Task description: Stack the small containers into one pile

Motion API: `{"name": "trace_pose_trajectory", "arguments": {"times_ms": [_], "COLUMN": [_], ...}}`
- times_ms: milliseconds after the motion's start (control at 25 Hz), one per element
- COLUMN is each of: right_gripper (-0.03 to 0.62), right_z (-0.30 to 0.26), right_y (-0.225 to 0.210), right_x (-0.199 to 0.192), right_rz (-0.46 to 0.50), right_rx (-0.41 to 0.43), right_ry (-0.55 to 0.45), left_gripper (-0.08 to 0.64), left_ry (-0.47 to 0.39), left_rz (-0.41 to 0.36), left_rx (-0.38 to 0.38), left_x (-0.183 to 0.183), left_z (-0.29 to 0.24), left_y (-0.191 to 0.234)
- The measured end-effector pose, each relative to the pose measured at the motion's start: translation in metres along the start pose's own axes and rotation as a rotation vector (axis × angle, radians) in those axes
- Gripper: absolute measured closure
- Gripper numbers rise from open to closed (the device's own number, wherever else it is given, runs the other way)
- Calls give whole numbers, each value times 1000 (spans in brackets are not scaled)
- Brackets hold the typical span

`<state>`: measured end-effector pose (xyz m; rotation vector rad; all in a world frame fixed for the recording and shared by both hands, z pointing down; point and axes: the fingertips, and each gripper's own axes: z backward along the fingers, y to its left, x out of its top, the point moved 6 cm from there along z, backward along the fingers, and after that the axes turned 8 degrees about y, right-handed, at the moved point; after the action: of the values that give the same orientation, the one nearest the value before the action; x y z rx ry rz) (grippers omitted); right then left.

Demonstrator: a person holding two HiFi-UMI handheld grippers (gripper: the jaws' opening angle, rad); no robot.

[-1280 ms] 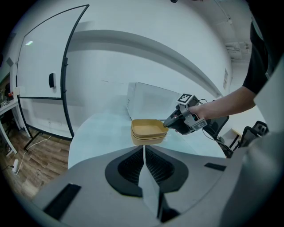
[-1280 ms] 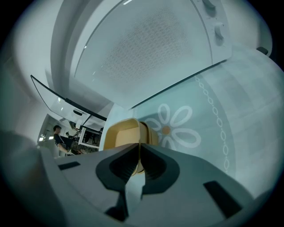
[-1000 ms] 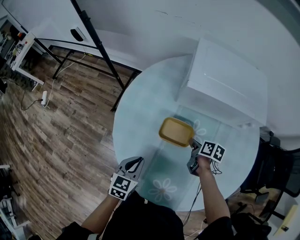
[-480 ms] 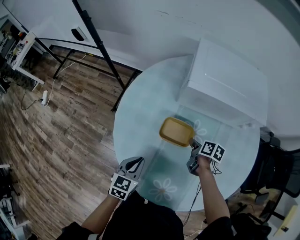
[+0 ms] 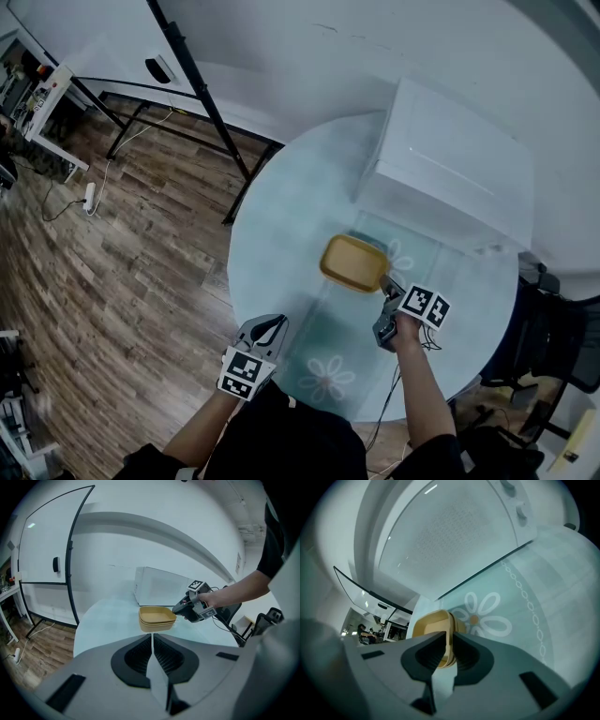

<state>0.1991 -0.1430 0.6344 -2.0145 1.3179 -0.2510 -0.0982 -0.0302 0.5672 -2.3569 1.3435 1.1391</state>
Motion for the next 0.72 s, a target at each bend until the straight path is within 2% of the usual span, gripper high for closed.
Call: {"name": "trace_pose_trajectory", "arguments": {"times_ms": [160, 320, 480, 720], "right_gripper": [555, 557, 558, 568], "right_z": [9, 16, 25, 51], "right_y": [2, 9, 24, 45], "right_x": [-4, -17, -43, -80], "right_rz": [21, 31, 128, 318], "right_rx": [-13, 21, 54, 11], "right_ry": [-21, -25, -37, -168], "left_gripper": [537, 537, 537, 537], "left_ry": [-6, -19, -36, -64], "left_rz": [-8, -18, -33, -58], "left_rx": [-8, -15, -25, -41], "left_x": [1, 3, 5, 9], "left_z": [2, 6, 12, 22], "left_y": [-2, -4, -8, -15]}}
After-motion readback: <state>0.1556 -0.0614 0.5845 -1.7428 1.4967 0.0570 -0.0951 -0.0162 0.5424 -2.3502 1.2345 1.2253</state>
